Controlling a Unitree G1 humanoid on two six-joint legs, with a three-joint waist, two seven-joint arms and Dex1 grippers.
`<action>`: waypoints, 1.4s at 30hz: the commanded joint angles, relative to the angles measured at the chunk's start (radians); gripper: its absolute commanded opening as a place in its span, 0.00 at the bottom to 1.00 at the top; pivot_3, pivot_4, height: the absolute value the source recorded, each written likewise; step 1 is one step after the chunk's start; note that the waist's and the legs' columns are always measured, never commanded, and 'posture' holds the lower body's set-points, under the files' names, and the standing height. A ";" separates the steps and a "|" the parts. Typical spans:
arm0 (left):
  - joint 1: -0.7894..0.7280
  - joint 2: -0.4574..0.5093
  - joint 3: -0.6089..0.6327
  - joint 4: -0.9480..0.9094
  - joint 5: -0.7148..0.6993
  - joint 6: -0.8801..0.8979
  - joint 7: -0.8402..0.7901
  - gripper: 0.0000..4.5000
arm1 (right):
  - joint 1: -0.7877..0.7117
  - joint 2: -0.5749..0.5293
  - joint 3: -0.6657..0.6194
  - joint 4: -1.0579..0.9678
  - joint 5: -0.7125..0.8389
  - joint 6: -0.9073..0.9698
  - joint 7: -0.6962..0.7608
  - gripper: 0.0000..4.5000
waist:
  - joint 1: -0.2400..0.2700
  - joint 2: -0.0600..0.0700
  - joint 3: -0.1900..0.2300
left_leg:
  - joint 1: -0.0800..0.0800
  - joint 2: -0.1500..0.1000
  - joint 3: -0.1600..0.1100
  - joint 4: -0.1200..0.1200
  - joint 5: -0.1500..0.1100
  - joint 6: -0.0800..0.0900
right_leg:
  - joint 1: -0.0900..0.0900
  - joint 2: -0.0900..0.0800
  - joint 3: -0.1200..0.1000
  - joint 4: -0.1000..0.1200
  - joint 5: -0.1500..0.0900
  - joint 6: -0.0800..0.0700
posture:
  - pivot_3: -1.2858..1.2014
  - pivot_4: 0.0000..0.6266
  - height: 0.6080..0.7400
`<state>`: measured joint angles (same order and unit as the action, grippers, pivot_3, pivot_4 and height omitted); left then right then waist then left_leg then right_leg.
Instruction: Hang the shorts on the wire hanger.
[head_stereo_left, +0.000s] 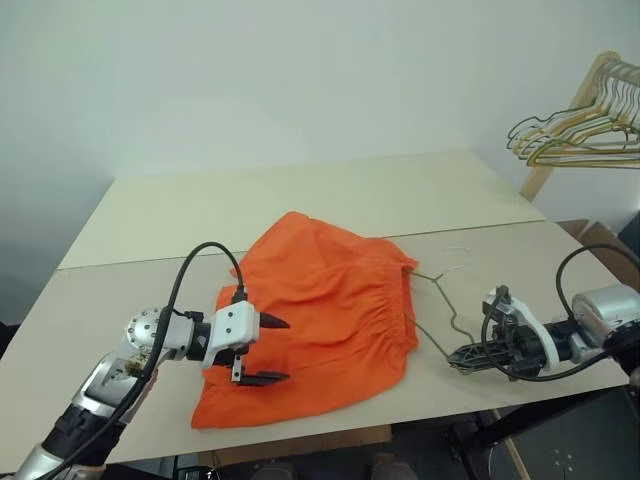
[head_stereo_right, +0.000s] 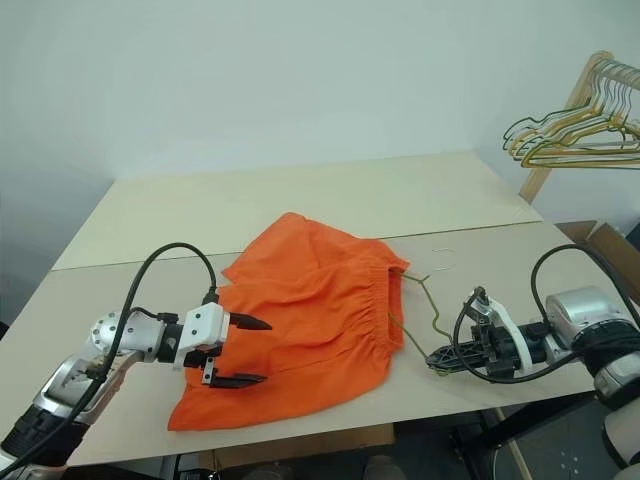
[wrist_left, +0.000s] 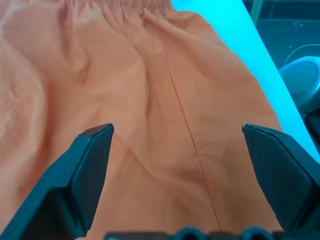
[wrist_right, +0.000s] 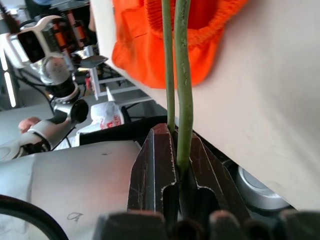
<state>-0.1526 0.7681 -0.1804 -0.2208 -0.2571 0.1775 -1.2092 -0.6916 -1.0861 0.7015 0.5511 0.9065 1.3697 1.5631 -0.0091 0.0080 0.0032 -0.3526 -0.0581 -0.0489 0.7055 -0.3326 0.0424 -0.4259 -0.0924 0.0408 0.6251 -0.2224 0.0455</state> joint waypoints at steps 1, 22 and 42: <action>-0.003 0.003 0.014 -0.028 -0.006 -0.009 0.008 0.99 | -0.050 0.119 -0.107 0.215 -0.076 0.049 -0.024 0.00 | -0.001 -0.002 -0.001 | 0.000 -0.001 0.000 0.000 0.000 0.000 | 0.000 0.000 0.000 0.000 0.000 0.000 | 0.50 0.00 1.00; 0.000 -0.009 0.005 -0.021 0.012 -0.021 0.009 0.99 | 0.046 0.192 -0.295 -0.090 -0.171 0.114 -0.022 0.00 | -0.006 -0.003 -0.003 | 0.000 -0.003 0.000 0.000 0.001 -0.001 | -0.001 0.000 0.000 0.002 0.000 0.001 | 0.50 0.00 1.00; 0.003 -0.019 -0.010 -0.012 0.023 -0.027 0.013 0.99 | -0.090 0.143 -0.218 0.240 -0.336 0.067 0.018 0.00 | -0.013 -0.003 -0.003 | 0.001 -0.001 0.001 0.000 0.000 0.000 | 0.001 0.000 0.001 0.001 0.000 0.000 | 0.49 0.00 1.00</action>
<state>-0.1367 0.7515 -0.1948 -0.2214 -0.2333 0.1704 -1.1990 -0.7470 -0.9635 0.5034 0.7826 0.5790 1.4538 1.5539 -0.0219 0.0050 -0.0001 -0.3511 -0.0590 -0.0483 0.7052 -0.3321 0.0419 -0.4249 -0.0922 0.0420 0.6262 -0.2221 0.0457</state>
